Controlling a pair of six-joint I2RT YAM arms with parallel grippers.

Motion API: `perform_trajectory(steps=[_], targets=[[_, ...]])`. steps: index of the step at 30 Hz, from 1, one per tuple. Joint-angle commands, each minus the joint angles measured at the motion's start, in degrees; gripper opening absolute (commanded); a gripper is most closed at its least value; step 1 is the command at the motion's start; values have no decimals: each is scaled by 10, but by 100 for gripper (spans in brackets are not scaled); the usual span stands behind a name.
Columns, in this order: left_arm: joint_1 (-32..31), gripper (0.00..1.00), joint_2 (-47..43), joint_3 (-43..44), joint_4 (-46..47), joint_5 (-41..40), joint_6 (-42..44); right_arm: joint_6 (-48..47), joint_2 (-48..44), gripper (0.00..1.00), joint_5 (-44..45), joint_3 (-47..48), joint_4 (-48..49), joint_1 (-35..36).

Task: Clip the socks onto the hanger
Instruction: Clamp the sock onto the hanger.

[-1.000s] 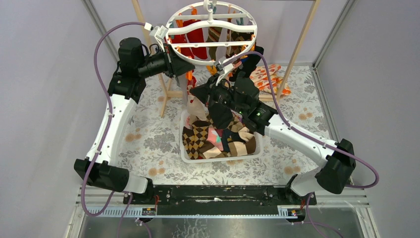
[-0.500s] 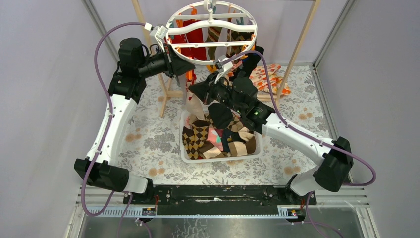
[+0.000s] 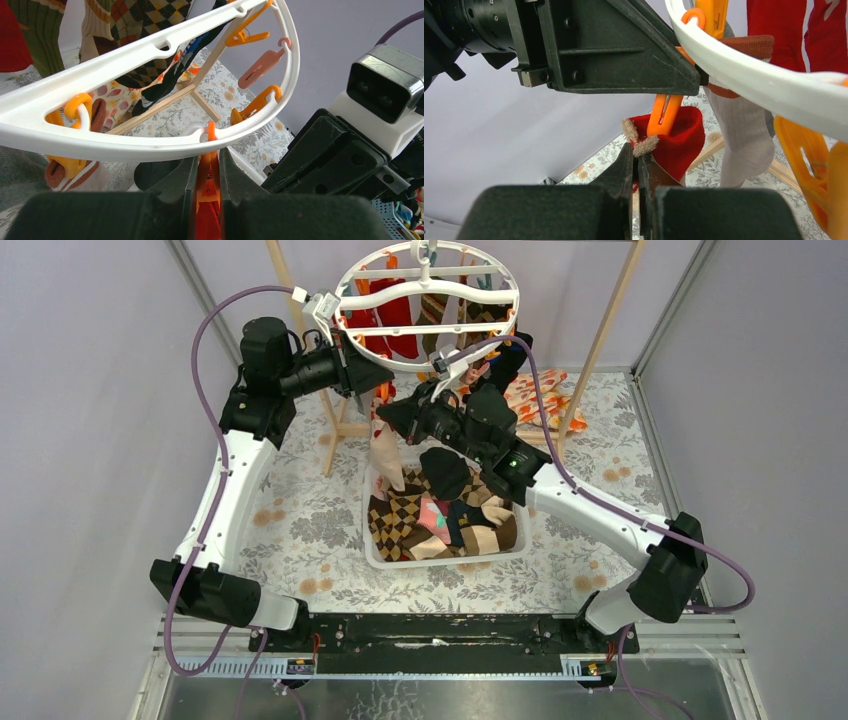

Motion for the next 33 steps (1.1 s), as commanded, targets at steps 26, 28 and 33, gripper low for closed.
perform_trajectory(steps=[26, 28, 33], targets=[[2, 99, -41, -7, -1, -26, 5, 18, -18, 54, -7, 59, -19, -24], [2, 99, -41, -13, -1, -29, 11, 27, -28, 63, -23, 57, -28, -31], [2, 97, -34, -27, 2, -36, 22, 32, -92, 70, -33, 9, -46, -49]])
